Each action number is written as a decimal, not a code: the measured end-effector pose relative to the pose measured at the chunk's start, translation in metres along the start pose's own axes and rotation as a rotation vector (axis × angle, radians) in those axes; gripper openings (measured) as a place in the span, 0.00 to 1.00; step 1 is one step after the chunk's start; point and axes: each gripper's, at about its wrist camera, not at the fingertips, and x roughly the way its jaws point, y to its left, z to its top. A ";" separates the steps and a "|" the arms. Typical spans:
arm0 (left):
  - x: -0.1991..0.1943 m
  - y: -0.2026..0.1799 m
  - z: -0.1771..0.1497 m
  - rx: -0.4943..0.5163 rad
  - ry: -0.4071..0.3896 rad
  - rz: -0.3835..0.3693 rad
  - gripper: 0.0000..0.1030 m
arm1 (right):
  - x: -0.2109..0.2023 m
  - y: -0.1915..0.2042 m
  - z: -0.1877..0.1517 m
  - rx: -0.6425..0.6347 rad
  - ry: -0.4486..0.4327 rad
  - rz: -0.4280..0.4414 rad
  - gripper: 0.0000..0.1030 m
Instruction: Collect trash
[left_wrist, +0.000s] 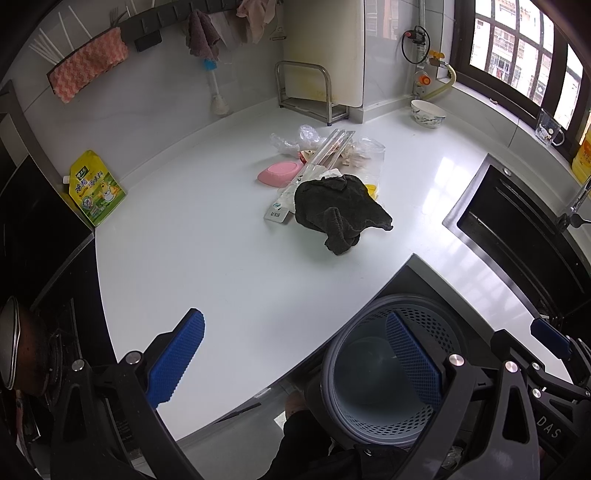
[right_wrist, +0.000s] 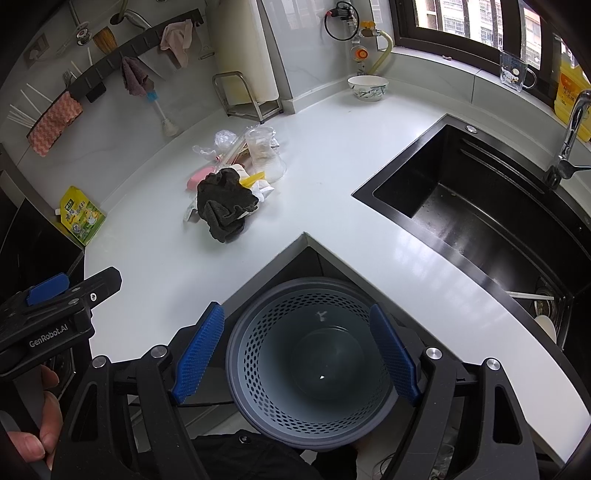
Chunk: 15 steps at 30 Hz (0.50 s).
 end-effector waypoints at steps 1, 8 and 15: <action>0.001 0.002 0.001 0.000 0.001 0.001 0.94 | 0.001 0.000 0.000 0.000 0.001 0.001 0.75; 0.011 0.011 0.005 -0.002 0.014 0.011 0.94 | 0.010 0.008 0.004 -0.002 0.013 0.008 0.75; 0.038 0.033 0.010 -0.008 0.047 0.025 0.94 | 0.033 0.019 0.014 -0.020 0.020 0.016 0.75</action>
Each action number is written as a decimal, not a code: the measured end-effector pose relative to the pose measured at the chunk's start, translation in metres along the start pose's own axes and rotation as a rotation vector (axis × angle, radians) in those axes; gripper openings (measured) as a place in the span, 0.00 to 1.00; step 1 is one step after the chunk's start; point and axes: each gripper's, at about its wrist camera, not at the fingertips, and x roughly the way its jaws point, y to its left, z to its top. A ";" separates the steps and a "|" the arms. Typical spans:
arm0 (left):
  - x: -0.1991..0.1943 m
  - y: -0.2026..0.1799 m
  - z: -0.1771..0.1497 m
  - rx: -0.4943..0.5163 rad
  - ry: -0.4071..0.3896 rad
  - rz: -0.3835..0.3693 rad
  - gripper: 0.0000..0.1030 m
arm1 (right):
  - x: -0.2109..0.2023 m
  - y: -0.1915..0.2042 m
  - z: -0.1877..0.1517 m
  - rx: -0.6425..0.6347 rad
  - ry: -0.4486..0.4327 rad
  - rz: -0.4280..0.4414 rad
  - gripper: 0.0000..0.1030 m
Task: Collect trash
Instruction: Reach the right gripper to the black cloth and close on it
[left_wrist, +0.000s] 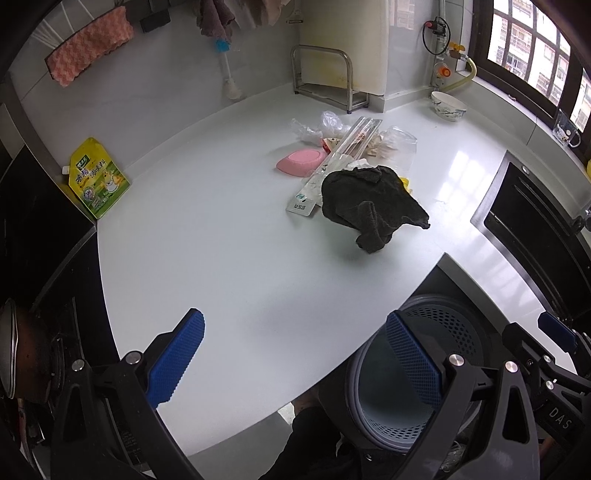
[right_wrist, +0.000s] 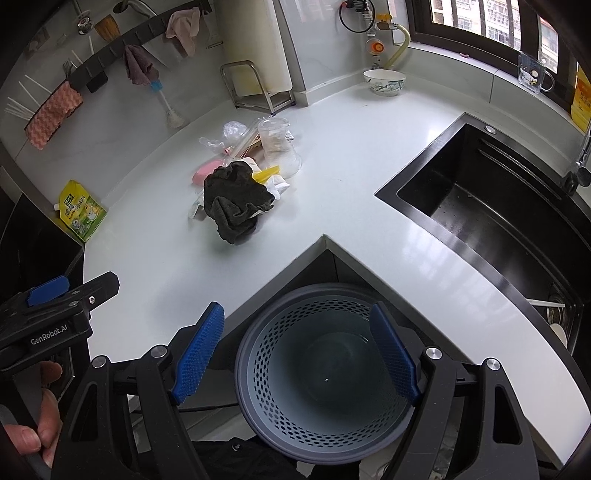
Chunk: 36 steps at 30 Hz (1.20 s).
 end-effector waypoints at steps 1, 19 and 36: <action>0.005 0.004 0.002 0.002 0.003 0.003 0.94 | 0.004 0.002 0.003 -0.003 0.000 -0.001 0.75; 0.083 0.054 0.071 0.092 -0.072 -0.088 0.94 | 0.108 0.037 0.073 0.070 0.042 0.005 0.75; 0.133 0.102 0.100 0.069 -0.060 -0.120 0.94 | 0.142 0.102 0.085 -0.023 -0.065 -0.130 0.75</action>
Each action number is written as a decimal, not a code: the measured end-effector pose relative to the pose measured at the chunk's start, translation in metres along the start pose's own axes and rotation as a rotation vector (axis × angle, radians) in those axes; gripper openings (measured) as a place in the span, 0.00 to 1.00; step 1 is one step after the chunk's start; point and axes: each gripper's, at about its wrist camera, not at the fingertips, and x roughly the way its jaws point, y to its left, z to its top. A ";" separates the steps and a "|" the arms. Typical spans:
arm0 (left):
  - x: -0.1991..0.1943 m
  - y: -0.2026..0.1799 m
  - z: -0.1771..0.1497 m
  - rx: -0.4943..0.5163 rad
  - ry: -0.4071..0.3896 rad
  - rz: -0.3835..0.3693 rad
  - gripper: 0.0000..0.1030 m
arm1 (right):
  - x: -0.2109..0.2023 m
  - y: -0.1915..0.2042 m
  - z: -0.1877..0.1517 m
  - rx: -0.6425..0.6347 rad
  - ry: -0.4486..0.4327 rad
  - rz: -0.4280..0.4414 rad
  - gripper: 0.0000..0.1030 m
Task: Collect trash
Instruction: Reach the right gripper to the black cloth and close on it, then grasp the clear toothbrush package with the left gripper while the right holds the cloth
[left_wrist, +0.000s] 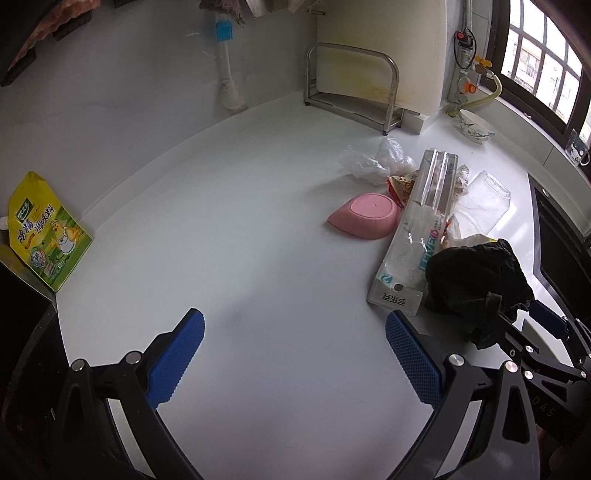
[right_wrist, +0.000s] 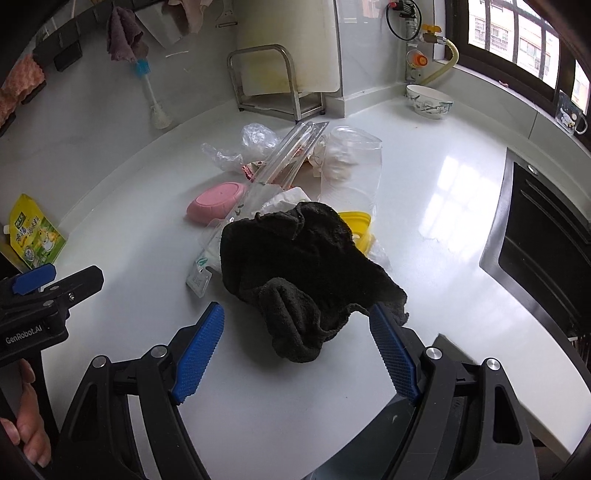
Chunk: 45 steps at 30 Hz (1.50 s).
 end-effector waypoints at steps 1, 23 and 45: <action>0.002 0.002 0.000 -0.002 0.002 0.002 0.94 | 0.003 0.004 0.000 -0.017 -0.003 -0.014 0.75; 0.025 -0.008 0.013 -0.020 0.004 -0.057 0.94 | 0.022 0.011 0.000 -0.095 0.020 0.064 0.14; 0.045 -0.077 0.026 0.109 0.013 -0.170 0.94 | -0.083 -0.071 0.023 0.174 -0.203 0.169 0.11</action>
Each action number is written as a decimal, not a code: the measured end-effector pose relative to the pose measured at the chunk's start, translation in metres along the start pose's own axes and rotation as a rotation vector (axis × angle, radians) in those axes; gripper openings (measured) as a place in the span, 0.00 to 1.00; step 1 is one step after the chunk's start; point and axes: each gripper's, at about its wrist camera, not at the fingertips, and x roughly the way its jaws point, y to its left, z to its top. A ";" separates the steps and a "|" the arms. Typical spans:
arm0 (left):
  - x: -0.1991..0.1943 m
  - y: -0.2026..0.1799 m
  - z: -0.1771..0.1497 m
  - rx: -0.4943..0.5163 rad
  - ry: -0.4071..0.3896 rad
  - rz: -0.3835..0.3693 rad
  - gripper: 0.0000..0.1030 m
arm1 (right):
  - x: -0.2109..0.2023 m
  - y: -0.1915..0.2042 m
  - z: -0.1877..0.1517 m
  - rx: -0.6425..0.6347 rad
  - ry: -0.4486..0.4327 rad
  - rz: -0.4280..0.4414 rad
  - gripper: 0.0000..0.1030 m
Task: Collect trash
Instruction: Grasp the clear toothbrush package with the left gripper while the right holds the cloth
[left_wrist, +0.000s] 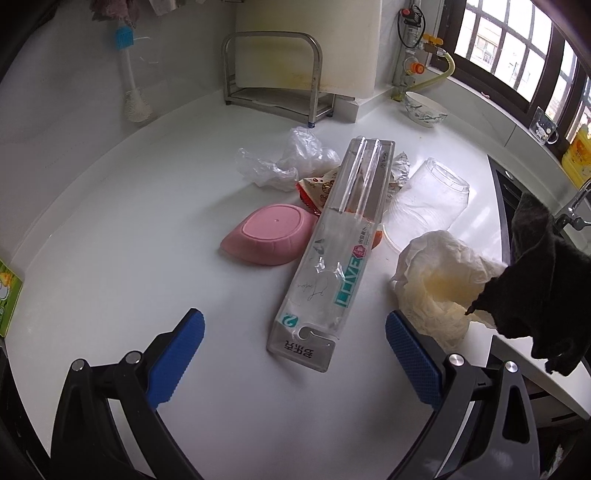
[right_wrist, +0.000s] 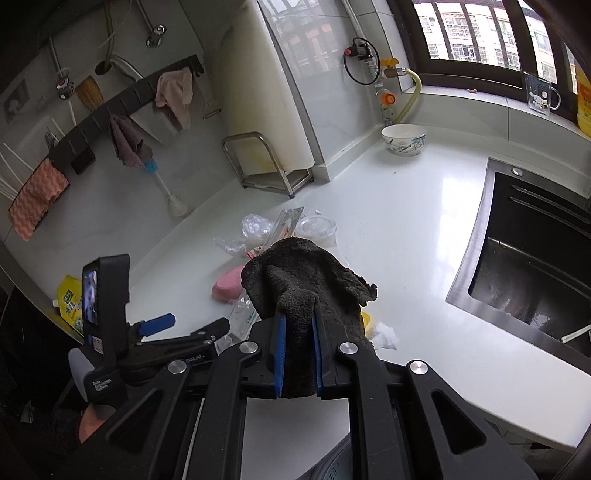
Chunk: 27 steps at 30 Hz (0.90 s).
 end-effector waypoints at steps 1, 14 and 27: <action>0.002 -0.001 0.000 0.003 0.002 -0.001 0.94 | -0.003 -0.001 0.002 0.002 -0.008 0.004 0.11; 0.037 -0.013 0.015 0.041 0.001 0.006 0.94 | -0.013 -0.009 0.009 0.018 -0.046 -0.012 0.11; 0.067 -0.028 0.019 0.090 0.005 0.016 0.70 | -0.008 -0.019 -0.003 0.040 -0.022 -0.039 0.11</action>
